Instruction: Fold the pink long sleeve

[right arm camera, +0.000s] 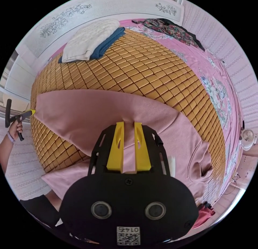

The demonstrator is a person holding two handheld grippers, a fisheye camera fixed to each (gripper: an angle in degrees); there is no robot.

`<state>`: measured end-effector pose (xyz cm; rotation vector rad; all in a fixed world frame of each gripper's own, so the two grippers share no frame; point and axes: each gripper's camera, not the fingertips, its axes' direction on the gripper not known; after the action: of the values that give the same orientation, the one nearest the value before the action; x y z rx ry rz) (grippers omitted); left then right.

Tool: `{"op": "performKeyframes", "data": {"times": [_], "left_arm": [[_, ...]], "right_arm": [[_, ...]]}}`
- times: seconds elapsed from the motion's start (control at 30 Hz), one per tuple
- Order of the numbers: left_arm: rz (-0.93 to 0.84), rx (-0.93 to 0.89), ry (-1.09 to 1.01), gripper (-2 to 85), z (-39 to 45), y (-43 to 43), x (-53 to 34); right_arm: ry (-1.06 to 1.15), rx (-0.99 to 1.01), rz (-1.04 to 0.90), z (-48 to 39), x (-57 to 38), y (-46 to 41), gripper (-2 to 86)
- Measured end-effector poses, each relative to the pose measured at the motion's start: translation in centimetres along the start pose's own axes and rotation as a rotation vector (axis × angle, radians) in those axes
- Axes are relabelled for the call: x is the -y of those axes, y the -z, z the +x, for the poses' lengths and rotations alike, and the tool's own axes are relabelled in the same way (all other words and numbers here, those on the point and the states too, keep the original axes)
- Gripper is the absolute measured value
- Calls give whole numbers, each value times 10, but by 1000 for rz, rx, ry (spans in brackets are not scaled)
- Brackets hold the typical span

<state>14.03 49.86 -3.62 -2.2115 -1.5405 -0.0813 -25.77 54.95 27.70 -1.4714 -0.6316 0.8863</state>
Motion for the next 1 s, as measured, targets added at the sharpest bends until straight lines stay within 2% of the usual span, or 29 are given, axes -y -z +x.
{"op": "performKeyframes", "data": {"times": [0.07, 0.27, 0.37, 0.4, 0.53, 0.63, 0.7, 0.8, 0.87, 0.93, 1.0], "left_arm": [[-3, 36, -10, -5, 11, 5, 9], [150, 214, -150, -10, 66, 31, 58], [37, 336, -201, -9, 89, 3, 78], [86, 370, -248, -9, 99, 3, 76], [63, 364, -208, -8, 116, 16, 79], [148, 329, -192, -9, 133, 50, 62], [190, 314, -222, -9, 153, 77, 40], [237, 312, -241, -10, 174, 115, 14], [275, 295, -241, -10, 180, 138, 0], [279, 257, -209, -10, 182, 154, -10], [221, 169, -227, -10, 198, 154, -23]], "right_arm": [[9, 3, -38, -2, 7, -1, 64], [130, 18, -256, -9, 43, -10, 65], [112, -2, -294, -15, 48, -13, 66], [99, 2, -309, -14, 50, -13, 66], [97, -6, -322, -17, 49, -13, 65], [34, -4, -239, -14, 34, -7, 64], [-51, 40, -5, -6, -6, 5, 65], [-120, 22, 239, 5, -68, 33, 66], [-135, 89, 363, 13, -103, 57, 72], [-135, 173, 421, 22, -143, 77, 71], [-185, 233, 395, 29, -213, 91, 67]]}}
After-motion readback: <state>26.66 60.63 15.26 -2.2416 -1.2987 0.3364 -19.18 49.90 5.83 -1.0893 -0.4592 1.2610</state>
